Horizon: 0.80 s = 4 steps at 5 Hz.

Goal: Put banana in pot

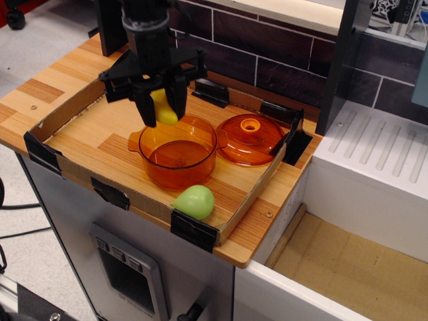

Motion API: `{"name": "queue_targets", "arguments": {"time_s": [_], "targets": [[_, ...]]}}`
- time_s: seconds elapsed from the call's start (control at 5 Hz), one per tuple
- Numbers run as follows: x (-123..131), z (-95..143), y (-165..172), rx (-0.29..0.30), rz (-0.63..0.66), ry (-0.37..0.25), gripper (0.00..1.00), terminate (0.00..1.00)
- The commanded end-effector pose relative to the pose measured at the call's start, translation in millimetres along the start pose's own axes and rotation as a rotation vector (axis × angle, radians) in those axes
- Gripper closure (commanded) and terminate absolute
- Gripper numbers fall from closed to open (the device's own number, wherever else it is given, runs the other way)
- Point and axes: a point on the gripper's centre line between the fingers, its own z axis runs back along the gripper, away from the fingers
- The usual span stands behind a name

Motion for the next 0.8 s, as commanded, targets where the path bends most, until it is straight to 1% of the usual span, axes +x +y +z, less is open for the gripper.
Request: {"name": "queue_targets", "arguments": {"time_s": [0.0,0.2,0.4,0.6], "targets": [[3,12,1,0.023,0.004,-0.005,0.0,0.0],[4,20,2,0.004,-0.01,-0.005,0.0,0.0],[13,48,1,-0.062,0.025,-0.01,0.0,0.0],[29,84,-4,-0.11,0.067,0.009,0.0,0.0]]}}
